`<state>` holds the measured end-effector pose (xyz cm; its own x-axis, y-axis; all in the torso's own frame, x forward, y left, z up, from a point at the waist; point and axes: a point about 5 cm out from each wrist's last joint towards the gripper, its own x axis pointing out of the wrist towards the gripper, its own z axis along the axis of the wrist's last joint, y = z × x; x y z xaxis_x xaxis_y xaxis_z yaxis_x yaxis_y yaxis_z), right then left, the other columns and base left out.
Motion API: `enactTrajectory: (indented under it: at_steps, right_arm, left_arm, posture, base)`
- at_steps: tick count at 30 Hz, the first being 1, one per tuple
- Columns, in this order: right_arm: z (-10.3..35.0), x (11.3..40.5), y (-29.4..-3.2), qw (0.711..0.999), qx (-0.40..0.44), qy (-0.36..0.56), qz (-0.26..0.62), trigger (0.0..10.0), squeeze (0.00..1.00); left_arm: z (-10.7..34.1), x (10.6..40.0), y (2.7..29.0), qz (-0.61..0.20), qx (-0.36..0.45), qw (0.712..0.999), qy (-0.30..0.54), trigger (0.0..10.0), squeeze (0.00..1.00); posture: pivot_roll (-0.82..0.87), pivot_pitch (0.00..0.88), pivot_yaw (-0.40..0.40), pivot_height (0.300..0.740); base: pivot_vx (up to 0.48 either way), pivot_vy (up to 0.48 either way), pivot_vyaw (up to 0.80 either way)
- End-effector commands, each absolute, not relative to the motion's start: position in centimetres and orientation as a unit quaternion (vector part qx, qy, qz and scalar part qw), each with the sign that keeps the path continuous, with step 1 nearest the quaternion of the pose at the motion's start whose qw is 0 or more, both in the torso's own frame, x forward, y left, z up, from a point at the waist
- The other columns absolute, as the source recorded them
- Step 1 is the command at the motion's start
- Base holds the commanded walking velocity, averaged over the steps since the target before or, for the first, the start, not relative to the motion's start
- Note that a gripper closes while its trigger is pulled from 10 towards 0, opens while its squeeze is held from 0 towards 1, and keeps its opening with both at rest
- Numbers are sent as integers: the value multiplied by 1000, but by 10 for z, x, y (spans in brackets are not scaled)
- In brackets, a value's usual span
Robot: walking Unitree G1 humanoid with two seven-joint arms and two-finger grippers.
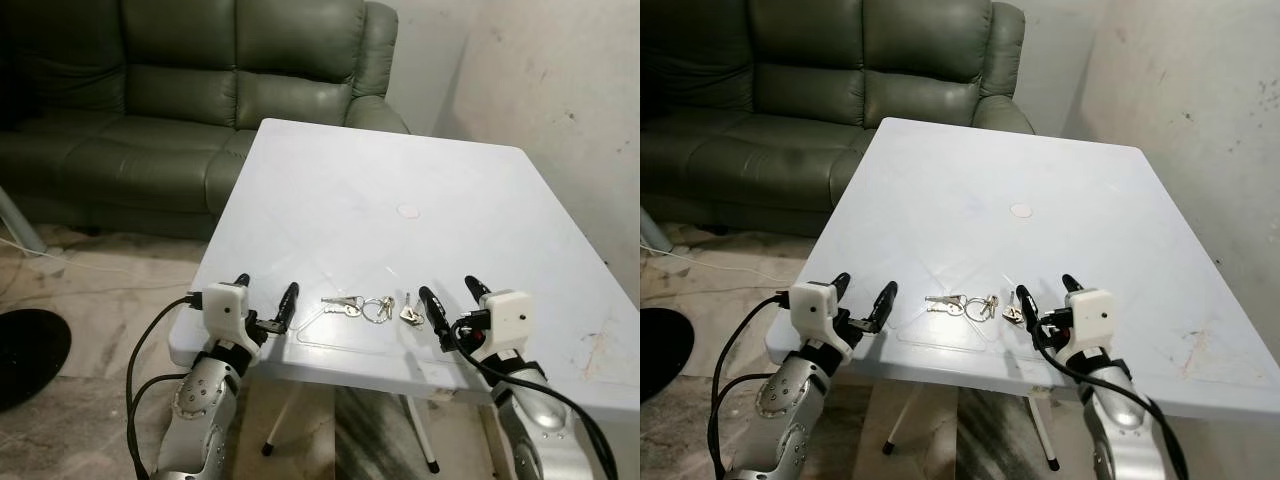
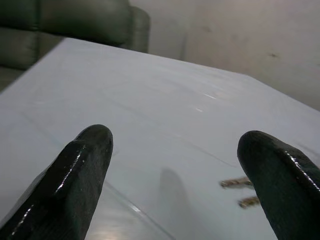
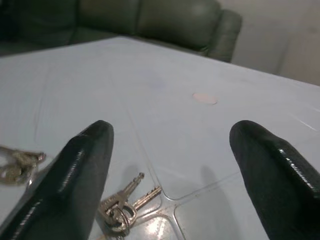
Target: Hang keys on a hook
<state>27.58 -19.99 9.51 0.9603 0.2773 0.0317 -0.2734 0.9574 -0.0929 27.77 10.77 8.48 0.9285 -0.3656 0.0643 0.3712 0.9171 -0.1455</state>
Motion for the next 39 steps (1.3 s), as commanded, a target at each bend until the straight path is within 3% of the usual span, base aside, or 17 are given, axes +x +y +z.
enactTrajectory:
  at_steps: [1,13,19,20,21,22,23,31,33,35,36,37,38,39]
  right_arm:
    - [94,279,-204,985,-52,-2,167,10000,0]
    - [83,274,-207,952,-52,65,295,10000,0]
    - [79,272,-209,946,-51,78,311,10000,0]
    - [79,272,-209,945,-50,78,312,7725,0]
    - [79,273,-210,947,-51,76,309,4745,0]
    - [79,273,-210,947,-51,76,309,4745,0]
    - [80,273,-210,947,-43,73,310,0,0]
    - [77,272,-205,940,-25,83,331,0,0]
    - [74,273,-203,942,-33,92,321,3176,0]
    - [73,273,-202,940,-36,91,326,2980,0]
    - [73,273,-201,940,-37,92,327,3608,0]
    - [71,274,-200,940,-41,95,326,9294,0]
    - [70,275,-198,939,-42,99,326,10000,0]
    - [70,275,-198,939,-41,100,326,10000,0]
  left_arm:
    - [85,274,100,-212,-71,975,-15,10000,0]
    - [80,261,81,-270,-41,962,-2,10000,0]
    - [81,261,81,-267,-42,963,-1,10000,0]
    - [81,261,81,-267,-42,963,-1,10000,0]
    - [81,261,81,-267,-42,963,-2,10000,0]
    - [81,261,81,-267,-42,963,-2,10000,0]
    - [81,262,81,-266,-41,963,-1,10000,0]
    - [81,262,82,-262,-41,964,0,10000,0]
    - [81,262,82,-260,-42,965,0,10000,0]
    - [81,262,82,-259,-42,965,0,10000,0]
    - [81,262,82,-259,-42,965,1,10000,0]
    - [81,262,82,-258,-43,965,1,10000,0]
    - [81,262,82,-258,-43,965,1,10000,0]
    - [81,262,82,-258,-44,965,1,10000,0]
  posture:
    - [35,28,-99,740]
    - [36,30,-104,740]
    - [33,35,-106,740]
    - [33,37,-105,740]
    - [33,38,-105,740]
    - [33,38,-105,740]
    - [33,39,-105,740]
    - [34,44,-106,740]
    - [37,48,-109,740]
    - [37,48,-110,740]
    - [37,50,-111,740]
    - [37,49,-112,740]
    - [37,49,-112,740]
    - [37,49,-112,740]
  base:
    - [0,0,0]
    - [0,0,0]
    - [0,0,0]
    - [0,0,0]
    - [0,0,0]
    - [0,0,0]
    - [0,0,0]
    - [0,0,0]
    - [0,0,0]
    - [0,0,0]
    - [0,0,0]
    - [0,0,0]
    - [0,0,0]
    - [0,0,0]
